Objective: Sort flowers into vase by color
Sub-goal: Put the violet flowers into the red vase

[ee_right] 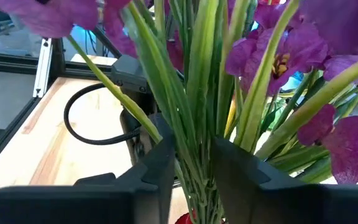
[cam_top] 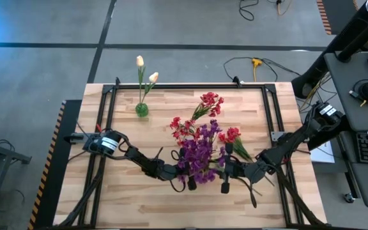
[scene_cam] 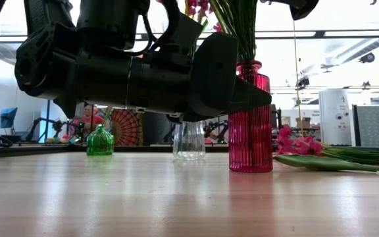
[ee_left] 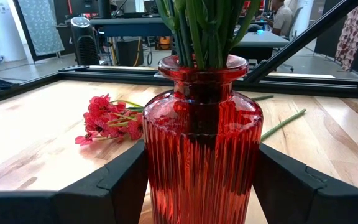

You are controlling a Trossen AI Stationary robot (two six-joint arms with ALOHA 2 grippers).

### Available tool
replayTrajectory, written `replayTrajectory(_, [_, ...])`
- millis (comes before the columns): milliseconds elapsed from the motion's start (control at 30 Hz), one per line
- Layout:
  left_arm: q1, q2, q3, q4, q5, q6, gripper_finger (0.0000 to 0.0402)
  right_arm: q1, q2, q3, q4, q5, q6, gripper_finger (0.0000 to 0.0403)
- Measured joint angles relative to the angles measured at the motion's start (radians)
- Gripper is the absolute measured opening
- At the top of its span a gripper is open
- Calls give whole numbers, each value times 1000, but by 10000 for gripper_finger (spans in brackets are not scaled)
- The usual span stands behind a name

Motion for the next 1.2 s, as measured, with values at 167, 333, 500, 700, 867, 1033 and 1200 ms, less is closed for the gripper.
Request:
replayTrajectory(167, [0,0,0,0,0,0,231,0,0,0,-2,2,7,49])
replayTrajectory(333, [0,0,0,0,0,0,231,0,-1,0,-15,3,28,18])
replayTrajectory(500, [0,0,0,0,0,-1,231,-5,-2,1,-52,3,74,11])
replayTrajectory(700, [0,0,0,0,0,-1,231,-5,-2,1,-56,2,78,11])
replayTrajectory(867, [0,0,0,0,0,-1,231,-6,-2,1,-70,2,79,11])
replayTrajectory(1033, [0,0,0,0,0,-1,231,-6,-2,1,-77,2,86,11])
replayTrajectory(1200, [0,0,0,0,0,-1,231,-6,-2,1,-81,2,87,11])
